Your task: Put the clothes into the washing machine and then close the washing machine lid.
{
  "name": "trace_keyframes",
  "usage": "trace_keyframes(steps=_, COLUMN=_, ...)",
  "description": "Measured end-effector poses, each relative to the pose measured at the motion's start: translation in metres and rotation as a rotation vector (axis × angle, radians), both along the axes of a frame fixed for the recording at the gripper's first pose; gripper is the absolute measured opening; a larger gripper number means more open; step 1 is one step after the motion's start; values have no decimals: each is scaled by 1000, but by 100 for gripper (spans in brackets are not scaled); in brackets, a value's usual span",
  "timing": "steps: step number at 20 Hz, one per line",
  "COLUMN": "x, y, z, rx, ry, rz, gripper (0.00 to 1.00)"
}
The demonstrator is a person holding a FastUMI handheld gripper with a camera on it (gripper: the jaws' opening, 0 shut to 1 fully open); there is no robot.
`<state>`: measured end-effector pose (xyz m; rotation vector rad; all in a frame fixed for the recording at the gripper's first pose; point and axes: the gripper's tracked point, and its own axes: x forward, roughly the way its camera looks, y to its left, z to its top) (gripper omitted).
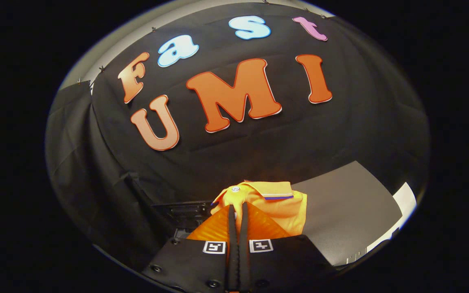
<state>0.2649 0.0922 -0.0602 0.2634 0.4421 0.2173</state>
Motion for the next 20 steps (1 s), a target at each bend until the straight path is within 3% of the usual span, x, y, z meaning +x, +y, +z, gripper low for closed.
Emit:
trace_keyframes(steps=9, x=-25, y=112, z=27, rx=30, ry=-52, rz=149, gripper=8)
trace_keyframes(steps=20, x=-31, y=221, z=-69, rx=72, ry=87, rz=282, gripper=8)
